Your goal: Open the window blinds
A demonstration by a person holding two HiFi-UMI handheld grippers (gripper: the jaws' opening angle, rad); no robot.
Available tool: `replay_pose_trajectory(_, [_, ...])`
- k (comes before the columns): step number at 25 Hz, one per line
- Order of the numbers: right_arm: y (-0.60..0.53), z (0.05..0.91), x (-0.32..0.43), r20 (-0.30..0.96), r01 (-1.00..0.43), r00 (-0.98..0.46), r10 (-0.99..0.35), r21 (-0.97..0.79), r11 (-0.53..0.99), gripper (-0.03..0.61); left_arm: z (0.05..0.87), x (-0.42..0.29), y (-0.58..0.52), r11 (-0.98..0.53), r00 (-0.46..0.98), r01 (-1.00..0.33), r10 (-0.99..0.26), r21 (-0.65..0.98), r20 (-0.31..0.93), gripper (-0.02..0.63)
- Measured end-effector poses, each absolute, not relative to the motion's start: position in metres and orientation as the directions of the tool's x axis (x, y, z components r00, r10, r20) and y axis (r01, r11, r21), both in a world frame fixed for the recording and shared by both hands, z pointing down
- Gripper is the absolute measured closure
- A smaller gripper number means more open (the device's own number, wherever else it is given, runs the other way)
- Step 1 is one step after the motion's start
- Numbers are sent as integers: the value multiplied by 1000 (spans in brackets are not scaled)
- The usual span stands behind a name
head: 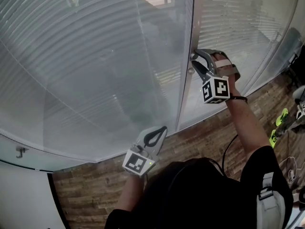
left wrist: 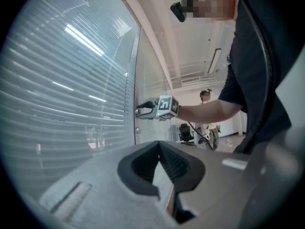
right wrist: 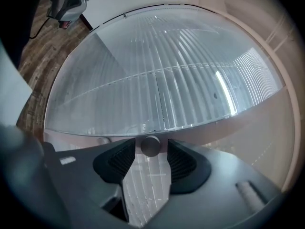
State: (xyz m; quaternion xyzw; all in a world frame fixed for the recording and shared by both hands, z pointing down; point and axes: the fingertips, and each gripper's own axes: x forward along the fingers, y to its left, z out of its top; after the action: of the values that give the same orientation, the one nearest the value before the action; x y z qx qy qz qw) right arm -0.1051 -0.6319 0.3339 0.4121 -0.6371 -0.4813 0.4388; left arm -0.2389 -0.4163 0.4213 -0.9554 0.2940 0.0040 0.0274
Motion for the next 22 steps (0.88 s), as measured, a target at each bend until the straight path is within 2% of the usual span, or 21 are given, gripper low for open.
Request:
replay_pose_trajectory(3, [-633, 334, -105, 157, -111, -272, -949, 975, 193, 391, 421, -241, -416, -823, 824, -566, -565, -48, -23, 609])
replay_pose_trajectory(7, [-633, 334, -104, 153, -105, -262, -953, 977, 186, 457, 420, -243, -416, -823, 824, -566, -566, -55, -24, 609])
replay_pose_trajectory(22, [-633, 332, -105, 145, -150, -269, -952, 970, 191, 459, 417, -238, -414, -823, 825, -565, -565, -59, -31, 609])
